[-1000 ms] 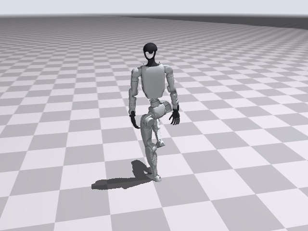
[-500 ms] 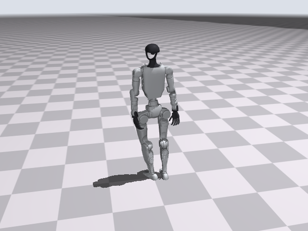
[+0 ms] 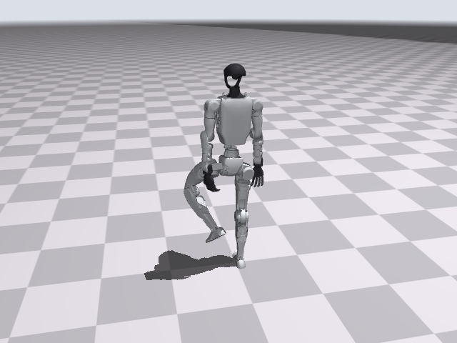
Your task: In place motions
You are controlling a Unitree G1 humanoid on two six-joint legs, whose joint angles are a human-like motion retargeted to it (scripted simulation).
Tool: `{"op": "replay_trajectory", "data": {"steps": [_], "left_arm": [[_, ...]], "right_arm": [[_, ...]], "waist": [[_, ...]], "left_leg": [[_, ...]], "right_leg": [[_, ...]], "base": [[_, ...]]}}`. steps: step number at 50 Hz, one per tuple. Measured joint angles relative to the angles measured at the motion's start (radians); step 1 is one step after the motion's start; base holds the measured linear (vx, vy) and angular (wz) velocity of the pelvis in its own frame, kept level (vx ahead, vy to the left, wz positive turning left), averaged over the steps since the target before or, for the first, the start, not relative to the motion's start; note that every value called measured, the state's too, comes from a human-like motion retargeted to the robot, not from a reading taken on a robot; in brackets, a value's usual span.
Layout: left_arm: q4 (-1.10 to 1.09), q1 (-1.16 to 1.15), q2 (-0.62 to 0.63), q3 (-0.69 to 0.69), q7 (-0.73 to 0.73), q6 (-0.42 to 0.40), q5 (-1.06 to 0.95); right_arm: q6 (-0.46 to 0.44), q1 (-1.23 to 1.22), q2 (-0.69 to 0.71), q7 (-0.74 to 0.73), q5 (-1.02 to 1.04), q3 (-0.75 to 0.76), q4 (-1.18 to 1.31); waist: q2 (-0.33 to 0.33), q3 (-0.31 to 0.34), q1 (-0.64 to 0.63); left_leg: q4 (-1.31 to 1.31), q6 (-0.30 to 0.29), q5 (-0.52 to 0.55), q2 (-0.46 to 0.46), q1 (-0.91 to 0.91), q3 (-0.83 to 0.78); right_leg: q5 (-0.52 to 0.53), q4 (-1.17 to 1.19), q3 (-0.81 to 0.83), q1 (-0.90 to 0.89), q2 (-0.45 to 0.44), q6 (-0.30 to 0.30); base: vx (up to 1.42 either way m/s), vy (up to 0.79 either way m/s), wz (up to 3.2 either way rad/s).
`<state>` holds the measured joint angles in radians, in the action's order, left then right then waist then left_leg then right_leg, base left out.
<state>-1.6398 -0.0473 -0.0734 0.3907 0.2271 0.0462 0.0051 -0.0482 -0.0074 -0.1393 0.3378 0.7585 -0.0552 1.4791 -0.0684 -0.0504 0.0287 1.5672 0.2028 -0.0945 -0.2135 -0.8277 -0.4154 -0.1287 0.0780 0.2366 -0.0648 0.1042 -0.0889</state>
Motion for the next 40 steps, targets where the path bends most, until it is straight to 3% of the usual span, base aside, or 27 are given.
{"op": "replay_trajectory", "data": {"steps": [6, 10, 13, 15, 17, 18, 20, 22, 23, 25, 29, 34, 38, 40], "left_arm": [[-0.060, -0.071, 0.000, -0.016, -0.002, 0.035, 0.060], [-0.060, -0.104, -0.002, -0.026, -0.009, 0.048, 0.097], [-0.060, -0.103, -0.007, -0.012, -0.018, 0.045, 0.088], [-0.060, -0.096, -0.015, 0.002, -0.029, 0.036, 0.072], [-0.057, -0.072, -0.023, 0.007, -0.037, 0.032, 0.048], [-0.051, -0.053, -0.028, 0.001, -0.038, 0.033, 0.037], [-0.032, 0.015, -0.041, -0.028, -0.041, 0.041, 0.018], [0.018, 0.080, -0.063, -0.047, -0.047, 0.046, 0.013], [0.050, 0.103, -0.076, -0.068, -0.046, 0.045, 0.008], [0.100, 0.143, -0.104, -0.116, -0.038, 0.042, 0.001], [0.166, 0.176, -0.132, -0.133, -0.074, 0.035, 0.042], [0.198, 0.188, -0.138, -0.175, -0.072, 0.018, 0.057], [0.183, 0.135, -0.111, -0.161, -0.076, 0.015, 0.088], [0.162, 0.093, -0.089, -0.137, -0.075, 0.009, 0.093]], "right_arm": [[0.011, 0.010, 0.014, 0.028, 0.026, -0.025, -0.013], [0.028, 0.025, 0.013, 0.017, 0.069, -0.030, -0.019], [0.035, 0.038, 0.009, -0.001, 0.093, -0.019, -0.010], [0.034, 0.052, 0.008, -0.012, 0.101, -0.003, -0.001], [0.027, 0.060, 0.001, -0.031, 0.092, 0.021, 0.015], [0.026, 0.064, -0.002, -0.041, 0.070, 0.036, 0.020], [0.019, 0.059, -0.002, -0.069, -0.007, 0.075, 0.032], [0.011, 0.038, -0.005, -0.073, -0.086, 0.090, 0.048], [0.012, 0.033, -0.010, -0.062, -0.109, 0.100, 0.056], [0.004, 0.035, -0.012, -0.037, -0.123, 0.112, 0.074], [-0.018, 0.055, -0.017, -0.039, -0.069, 0.101, 0.107], [-0.022, 0.091, -0.025, -0.073, -0.002, 0.083, 0.123], [-0.039, 0.112, -0.029, -0.084, -0.005, 0.084, 0.163], [-0.046, 0.110, -0.031, -0.080, -0.019, 0.084, 0.181]], "waist": [[0.006, -0.004, 0.002], [0.027, -0.021, 0.043], [0.041, -0.021, 0.041], [0.064, -0.039, 0.010], [0.097, -0.076, -0.050], [0.117, -0.089, -0.072], [0.175, -0.074, 0.112], [0.148, -0.023, 0.105], [0.122, -0.012, 0.072], [0.163, 0.003, 0.132], [0.181, -0.040, 0.172], [0.179, -0.045, 0.160], [0.154, -0.057, 0.144], [0.142, -0.054, 0.164]], "left_leg": [[-0.112, -0.028, 0.008, 0.017, 0.066, -0.001], [-0.498, -0.074, 0.042, 0.143, 0.284, 0.046], [-0.924, -0.127, 0.174, 0.243, 0.518, 0.084], [-1.176, -0.166, -0.011, 0.269, 0.676, 0.067], [-1.312, -0.146, -0.109, 0.180, 0.771, -0.194], [-1.349, -0.142, -0.105, 0.186, 0.751, -0.143], [-1.361, -0.145, -0.063, 0.180, 0.679, 0.117], [-1.393, -0.137, -0.037, 0.198, 0.689, 0.114], [-1.422, -0.134, -0.028, 0.214, 0.708, 0.071], [-1.436, -0.130, -0.002, 0.190, 0.688, 0.152], [-1.457, -0.127, 0.023, 0.183, 0.640, 0.165], [-1.471, -0.138, 0.025, 0.175, 0.650, 0.157], [-1.454, -0.141, 0.000, 0.191, 0.688, 0.148], [-1.386, -0.133, -0.027, 0.200, 0.690, 0.149]], "right_leg": [[-0.005, 0.003, -0.010, 0.012, 0.005, -0.002], [-0.025, 0.009, 0.012, 0.034, -0.001, 0.001], [-0.064, 0.054, -0.001, 0.046, -0.014, -0.004], [-0.097, 0.106, -0.067, 0.030, -0.054, -0.012], [-0.132, 0.218, -0.131, -0.026, -0.064, 0.021], [-0.110, 0.282, -0.132, -0.068, -0.068, 0.038], [0.020, 0.451, 0.066, -0.183, -0.065, 0.061], [0.070, 0.717, -0.029, -0.345, -0.045, 0.115], [0.057, 0.811, -0.107, -0.400, -0.076, 0.104], [0.020, 1.014, -0.028, -0.513, -0.054, 0.073], [0.004, 1.190, -0.055, -0.672, -0.099, 0.073], [0.036, 1.040, -0.058, -0.589, -0.101, 0.069], [0.088, 0.635, -0.087, -0.335, -0.115, 0.106], [0.020, 0.400, -0.053, -0.179, -0.116, 0.097]], "base": [[0.05, 0.01, -0.13], [0.12, -0.03, 0.20], [0.15, -0.08, -0.42], [0.18, -0.12, -1.40], [0.09, -0.15, -1.92], [-0.10, -0.18, -0.03], [-0.31, -0.19, 2.87], [-0.38, -0.11, 0.56], [-0.27, -0.07, -0.43], [-0.16, -0.07, 0.66], [-0.03, -0.08, 0.41], [0.02, 0.00, -0.02], [0.19, 0.01, 0.21], [0.22, 0.06, 0.77]]}}
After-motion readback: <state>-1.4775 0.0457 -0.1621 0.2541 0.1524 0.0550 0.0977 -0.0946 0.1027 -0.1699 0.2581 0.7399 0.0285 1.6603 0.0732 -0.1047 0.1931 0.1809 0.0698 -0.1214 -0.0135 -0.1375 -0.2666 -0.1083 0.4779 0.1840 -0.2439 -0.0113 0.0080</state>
